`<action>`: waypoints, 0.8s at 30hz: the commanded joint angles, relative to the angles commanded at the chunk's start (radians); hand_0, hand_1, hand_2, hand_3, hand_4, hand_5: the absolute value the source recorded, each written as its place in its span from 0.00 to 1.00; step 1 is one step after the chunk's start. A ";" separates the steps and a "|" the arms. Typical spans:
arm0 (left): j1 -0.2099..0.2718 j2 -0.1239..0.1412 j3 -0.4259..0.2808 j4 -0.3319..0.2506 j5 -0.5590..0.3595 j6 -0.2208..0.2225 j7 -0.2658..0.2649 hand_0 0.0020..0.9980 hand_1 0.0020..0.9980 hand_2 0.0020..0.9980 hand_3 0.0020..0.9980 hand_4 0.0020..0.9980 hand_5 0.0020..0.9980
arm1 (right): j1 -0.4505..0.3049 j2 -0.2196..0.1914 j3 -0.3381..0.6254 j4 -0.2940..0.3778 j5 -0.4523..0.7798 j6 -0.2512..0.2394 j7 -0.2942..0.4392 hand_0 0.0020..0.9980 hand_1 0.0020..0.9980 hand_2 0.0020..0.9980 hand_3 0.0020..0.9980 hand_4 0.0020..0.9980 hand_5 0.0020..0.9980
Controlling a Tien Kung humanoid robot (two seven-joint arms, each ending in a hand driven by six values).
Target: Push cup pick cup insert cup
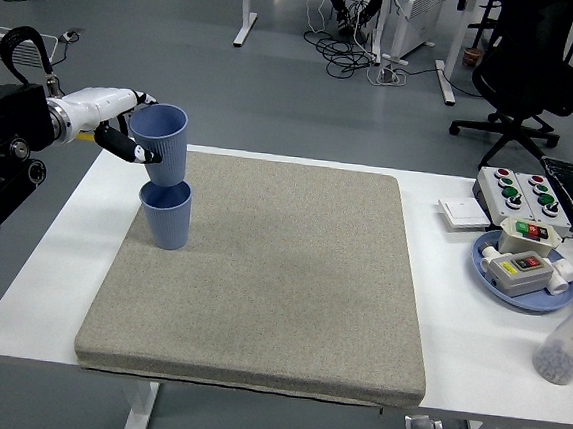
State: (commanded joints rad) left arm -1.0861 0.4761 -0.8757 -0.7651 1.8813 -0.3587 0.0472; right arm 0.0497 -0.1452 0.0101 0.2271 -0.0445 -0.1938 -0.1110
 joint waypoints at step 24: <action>0.026 -0.014 0.015 0.049 0.008 0.006 -0.003 0.36 0.57 0.55 0.75 0.71 0.37 | 0.007 -0.004 0.004 -0.001 -0.002 0.001 0.001 0.70 0.60 0.64 0.58 0.13 0.47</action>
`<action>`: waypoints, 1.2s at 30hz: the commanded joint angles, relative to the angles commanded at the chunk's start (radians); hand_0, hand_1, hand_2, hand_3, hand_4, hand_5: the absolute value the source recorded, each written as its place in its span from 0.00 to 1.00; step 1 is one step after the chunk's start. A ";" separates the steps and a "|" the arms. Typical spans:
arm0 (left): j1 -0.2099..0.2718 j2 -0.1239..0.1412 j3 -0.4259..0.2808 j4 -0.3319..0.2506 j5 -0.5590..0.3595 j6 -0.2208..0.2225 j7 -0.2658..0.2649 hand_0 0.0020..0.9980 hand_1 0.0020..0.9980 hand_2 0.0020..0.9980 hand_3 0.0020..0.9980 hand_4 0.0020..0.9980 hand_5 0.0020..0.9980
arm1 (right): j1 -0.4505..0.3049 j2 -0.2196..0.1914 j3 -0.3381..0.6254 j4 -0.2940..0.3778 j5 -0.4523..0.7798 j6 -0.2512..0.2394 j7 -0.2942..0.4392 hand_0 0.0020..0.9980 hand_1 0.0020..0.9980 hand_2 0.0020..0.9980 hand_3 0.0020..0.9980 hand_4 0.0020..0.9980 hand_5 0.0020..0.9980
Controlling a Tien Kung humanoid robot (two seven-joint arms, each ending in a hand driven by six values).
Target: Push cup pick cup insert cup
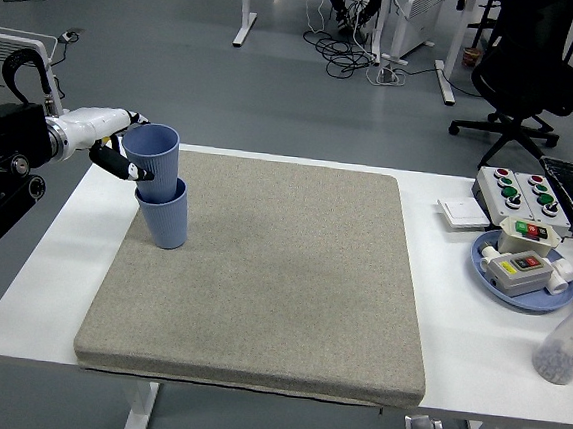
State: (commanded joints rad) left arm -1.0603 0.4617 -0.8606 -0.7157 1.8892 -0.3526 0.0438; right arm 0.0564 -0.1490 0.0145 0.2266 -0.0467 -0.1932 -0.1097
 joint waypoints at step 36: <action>0.044 -0.006 -0.049 -0.026 -0.029 0.059 -0.051 0.93 0.98 1.00 1.00 0.98 0.63 | 0.000 0.000 -0.002 0.000 -0.001 0.000 0.001 0.70 0.60 0.64 0.58 0.13 0.47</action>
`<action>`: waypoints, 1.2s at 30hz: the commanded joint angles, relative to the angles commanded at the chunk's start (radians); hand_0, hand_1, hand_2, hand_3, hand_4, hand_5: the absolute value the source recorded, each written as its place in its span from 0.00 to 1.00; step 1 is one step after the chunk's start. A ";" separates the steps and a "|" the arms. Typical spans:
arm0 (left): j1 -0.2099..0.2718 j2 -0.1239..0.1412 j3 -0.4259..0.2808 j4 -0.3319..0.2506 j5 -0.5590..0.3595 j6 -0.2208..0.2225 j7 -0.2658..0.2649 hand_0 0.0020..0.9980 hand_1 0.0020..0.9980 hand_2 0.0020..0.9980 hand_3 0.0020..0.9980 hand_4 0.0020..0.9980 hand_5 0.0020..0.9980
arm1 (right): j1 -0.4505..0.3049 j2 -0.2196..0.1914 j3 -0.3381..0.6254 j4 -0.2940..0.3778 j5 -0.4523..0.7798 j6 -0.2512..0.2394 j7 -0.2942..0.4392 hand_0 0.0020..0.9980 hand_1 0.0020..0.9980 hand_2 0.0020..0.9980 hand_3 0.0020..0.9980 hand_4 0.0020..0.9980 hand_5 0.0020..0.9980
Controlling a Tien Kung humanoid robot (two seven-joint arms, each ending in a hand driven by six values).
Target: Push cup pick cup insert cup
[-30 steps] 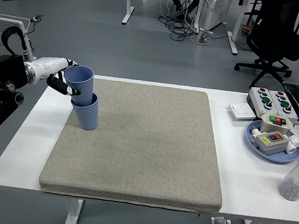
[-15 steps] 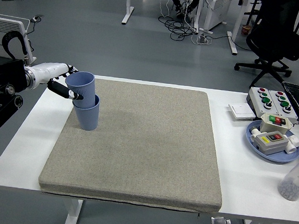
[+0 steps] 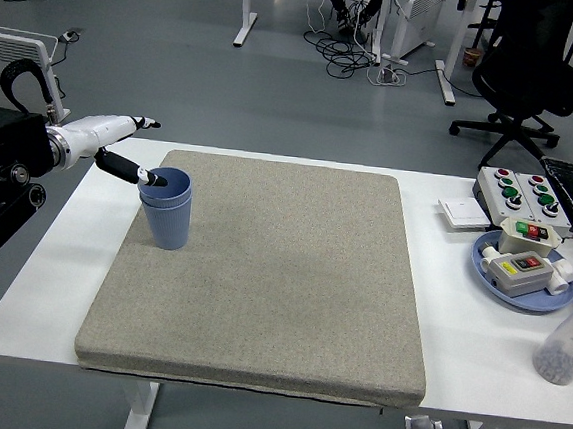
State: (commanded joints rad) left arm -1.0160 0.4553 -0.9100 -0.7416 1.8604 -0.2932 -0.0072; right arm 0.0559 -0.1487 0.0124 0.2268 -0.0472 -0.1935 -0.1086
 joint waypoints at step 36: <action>0.962 -0.228 -0.622 -0.720 -1.110 0.514 -0.170 0.84 0.90 0.94 0.92 0.65 1.00 | -0.001 -0.003 0.020 -0.006 -0.024 -0.002 0.009 0.70 0.61 0.64 0.58 0.12 0.47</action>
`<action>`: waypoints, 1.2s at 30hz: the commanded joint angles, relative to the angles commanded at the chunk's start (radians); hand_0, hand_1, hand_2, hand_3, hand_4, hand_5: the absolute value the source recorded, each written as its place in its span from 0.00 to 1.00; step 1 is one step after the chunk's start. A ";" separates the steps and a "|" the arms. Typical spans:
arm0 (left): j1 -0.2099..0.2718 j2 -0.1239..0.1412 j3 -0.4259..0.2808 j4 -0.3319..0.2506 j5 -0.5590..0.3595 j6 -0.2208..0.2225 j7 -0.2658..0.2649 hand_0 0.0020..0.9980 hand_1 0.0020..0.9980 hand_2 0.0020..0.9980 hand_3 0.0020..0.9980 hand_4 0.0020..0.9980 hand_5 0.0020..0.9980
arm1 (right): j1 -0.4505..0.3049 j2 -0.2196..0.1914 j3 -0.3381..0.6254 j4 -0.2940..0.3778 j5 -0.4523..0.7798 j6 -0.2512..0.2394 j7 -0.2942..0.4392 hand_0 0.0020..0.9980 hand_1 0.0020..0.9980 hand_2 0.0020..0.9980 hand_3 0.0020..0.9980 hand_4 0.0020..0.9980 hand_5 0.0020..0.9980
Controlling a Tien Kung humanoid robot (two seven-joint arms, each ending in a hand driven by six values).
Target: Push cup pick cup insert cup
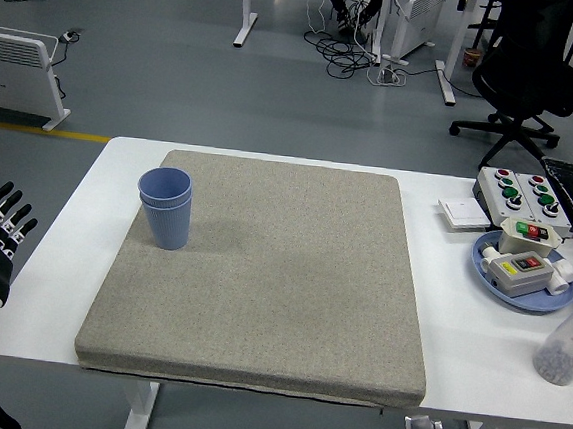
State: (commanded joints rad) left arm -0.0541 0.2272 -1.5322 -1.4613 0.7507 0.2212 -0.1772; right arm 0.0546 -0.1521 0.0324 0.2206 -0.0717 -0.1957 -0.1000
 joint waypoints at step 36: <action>-0.005 -0.021 -0.018 0.024 0.019 -0.006 0.002 0.85 0.90 0.96 0.95 0.64 1.00 | 0.016 -0.003 -0.007 0.000 -0.005 0.000 -0.001 0.70 0.61 0.65 0.58 0.12 0.47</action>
State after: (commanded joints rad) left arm -0.0591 0.2062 -1.5501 -1.4368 0.7696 0.2156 -0.1754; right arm 0.0704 -0.1548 0.0250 0.2209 -0.0766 -0.1960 -0.1009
